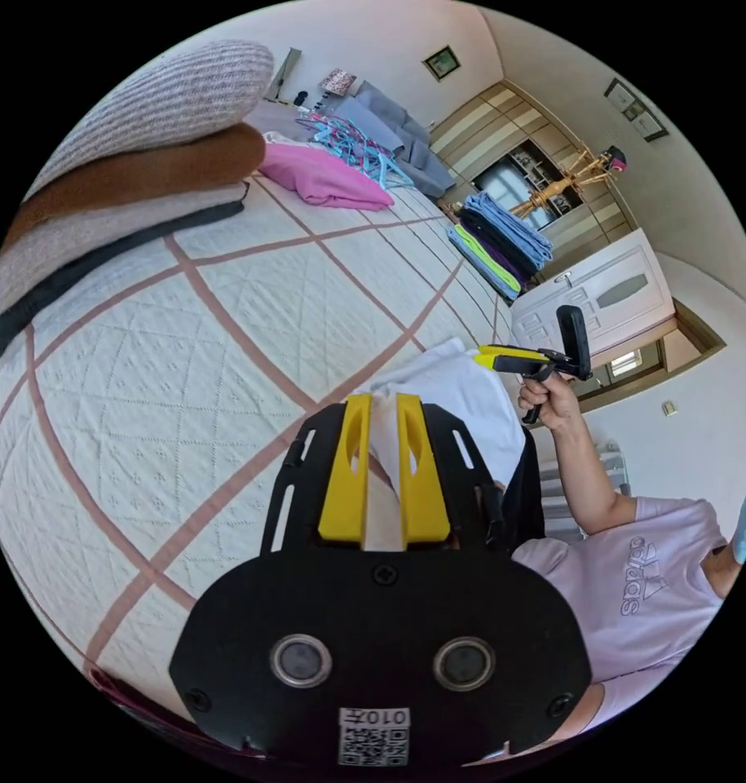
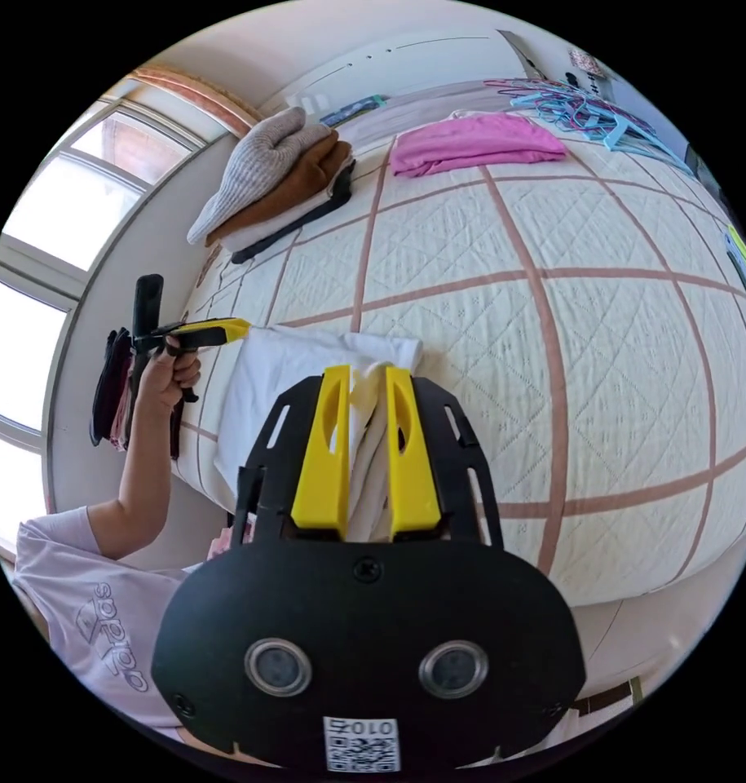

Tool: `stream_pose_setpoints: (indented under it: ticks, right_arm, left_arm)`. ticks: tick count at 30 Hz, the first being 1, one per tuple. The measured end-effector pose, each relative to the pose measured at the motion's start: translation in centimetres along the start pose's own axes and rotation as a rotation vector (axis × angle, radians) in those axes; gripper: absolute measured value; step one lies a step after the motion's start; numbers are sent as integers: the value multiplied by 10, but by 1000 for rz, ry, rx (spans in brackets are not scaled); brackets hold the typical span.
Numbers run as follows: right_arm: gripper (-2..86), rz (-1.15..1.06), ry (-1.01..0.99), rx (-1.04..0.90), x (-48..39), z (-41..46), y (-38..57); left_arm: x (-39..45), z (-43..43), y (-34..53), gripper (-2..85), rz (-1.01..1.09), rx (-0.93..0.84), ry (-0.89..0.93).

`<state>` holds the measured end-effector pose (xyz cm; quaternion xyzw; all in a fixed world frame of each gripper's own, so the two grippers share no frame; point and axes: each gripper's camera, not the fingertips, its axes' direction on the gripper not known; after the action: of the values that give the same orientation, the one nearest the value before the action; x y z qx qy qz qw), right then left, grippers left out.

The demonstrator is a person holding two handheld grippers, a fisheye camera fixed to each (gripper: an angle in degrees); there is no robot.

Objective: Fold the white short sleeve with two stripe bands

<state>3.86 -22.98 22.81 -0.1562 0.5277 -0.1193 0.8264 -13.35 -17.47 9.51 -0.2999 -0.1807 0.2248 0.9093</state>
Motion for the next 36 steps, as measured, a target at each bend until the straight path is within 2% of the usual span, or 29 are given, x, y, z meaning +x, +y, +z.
stream_pose_setpoints:
  ticks: [4,7,13,17,20,23,26,28,30,33,36]
  right_arm:
    - [40,7,-82,85,0,-6,5]
    - [39,-1,-163,180,6,-12,13]
    - [36,63,-177,110,28,28,21]
    - [38,64,-212,166,33,35,36]
    - [44,73,-183,229,32,19,52]
    - [51,13,-139,270,16,-5,78]
    - [53,-124,-149,226,-24,-9,104]
    - [52,-166,-95,155,-45,4,116]
    - [50,-176,-73,111,-54,23,125]
    - [51,-120,-54,19,-35,64,124]
    - [59,-117,-154,78,-25,54,132]
  left_arm:
    - [-14,1,6,5,-27,60,101]
    - [-17,1,14,1,-30,76,94]
    - [-11,8,25,2,-24,91,49]
    - [-4,17,35,13,-29,110,74]
    - [6,10,55,39,-68,189,75]
    - [36,-9,90,55,-50,290,-3]
    - [100,-3,116,57,157,209,-29]
    - [153,21,137,59,312,95,-87]
    - [179,43,152,59,372,32,-143]
    - [182,81,166,59,294,-75,-261]
    - [210,80,183,63,329,6,-287]
